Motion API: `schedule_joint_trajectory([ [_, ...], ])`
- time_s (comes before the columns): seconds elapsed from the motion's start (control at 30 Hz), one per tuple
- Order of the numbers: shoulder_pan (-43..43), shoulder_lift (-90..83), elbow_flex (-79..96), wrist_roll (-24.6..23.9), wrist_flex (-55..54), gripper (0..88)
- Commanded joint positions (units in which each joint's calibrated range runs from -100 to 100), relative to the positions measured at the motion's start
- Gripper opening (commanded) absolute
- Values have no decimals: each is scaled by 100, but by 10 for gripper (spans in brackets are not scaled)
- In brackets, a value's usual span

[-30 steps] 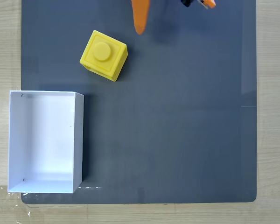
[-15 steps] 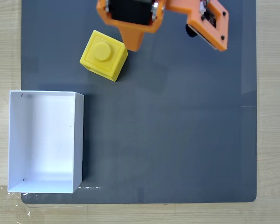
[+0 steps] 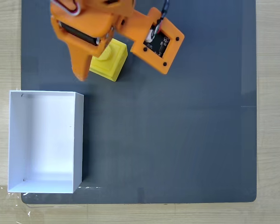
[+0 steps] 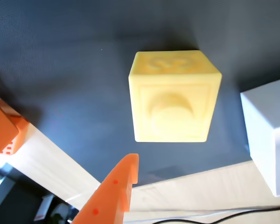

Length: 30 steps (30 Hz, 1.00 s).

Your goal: Grasp a yellow block and put it in the box

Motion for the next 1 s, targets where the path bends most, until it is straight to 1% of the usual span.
schedule_joint_trajectory([
  [0.0, 67, 198, 22, 15, 43, 531],
  [0.07, 67, 333, 194, 15, 43, 545],
  [0.2, 0, 562, 384, 15, 43, 547],
  [0.77, -472, 1350, 339, 15, 17, 547],
  [0.97, -455, 1816, 294, 15, -1, 547],
])
